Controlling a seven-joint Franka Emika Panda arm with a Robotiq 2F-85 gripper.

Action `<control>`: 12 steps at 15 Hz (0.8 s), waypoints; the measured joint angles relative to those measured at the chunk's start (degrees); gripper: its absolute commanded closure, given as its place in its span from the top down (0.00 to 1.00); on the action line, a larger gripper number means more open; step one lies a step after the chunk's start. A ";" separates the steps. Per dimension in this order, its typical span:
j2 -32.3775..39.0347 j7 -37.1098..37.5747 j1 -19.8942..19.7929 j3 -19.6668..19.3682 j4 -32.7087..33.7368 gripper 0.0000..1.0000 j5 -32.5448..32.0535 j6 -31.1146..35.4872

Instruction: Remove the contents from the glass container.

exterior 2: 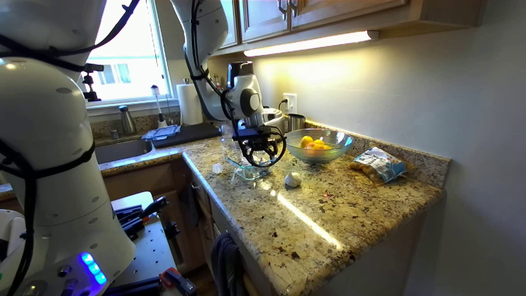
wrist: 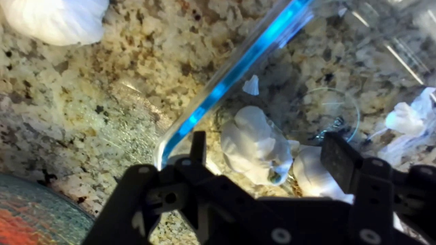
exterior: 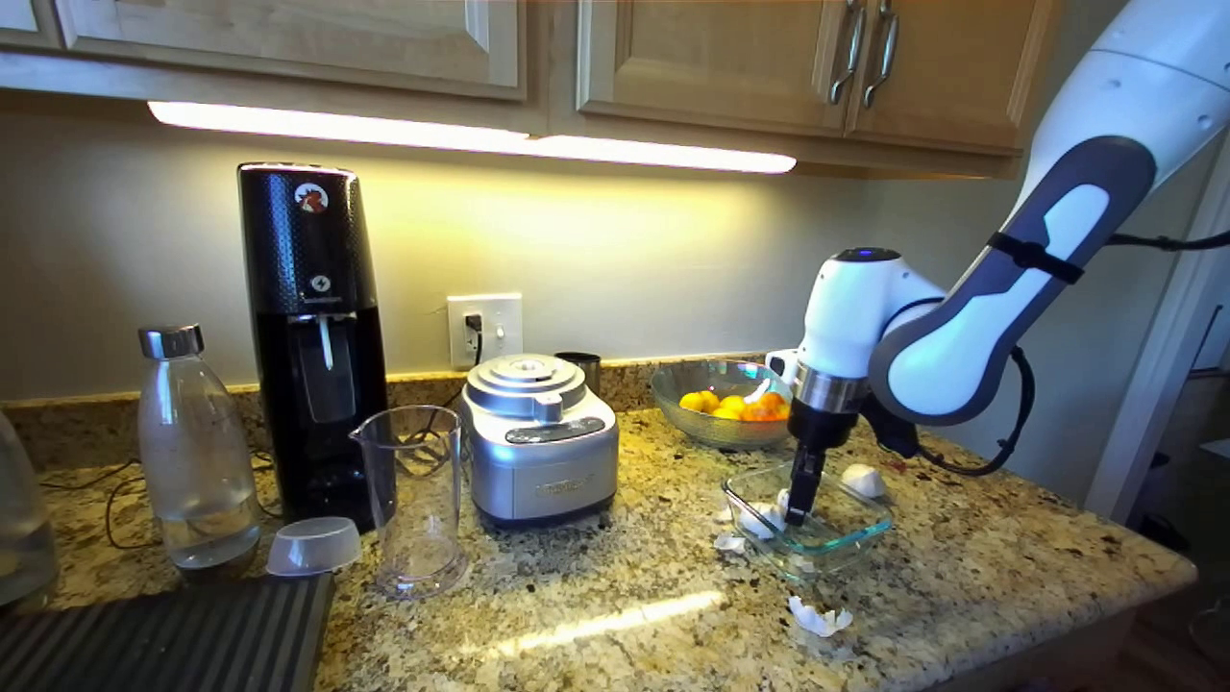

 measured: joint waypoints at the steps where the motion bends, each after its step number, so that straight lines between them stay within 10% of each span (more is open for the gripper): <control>1: 0.49 0.02 0.27 -0.19 0.32 0.49 -0.11 0.05; 6: 2.05 0.02 0.47 0.02 1.33 0.20 -0.07 0.27; 12: 1.22 2.30 0.46 0.16 1.42 0.20 0.98 0.38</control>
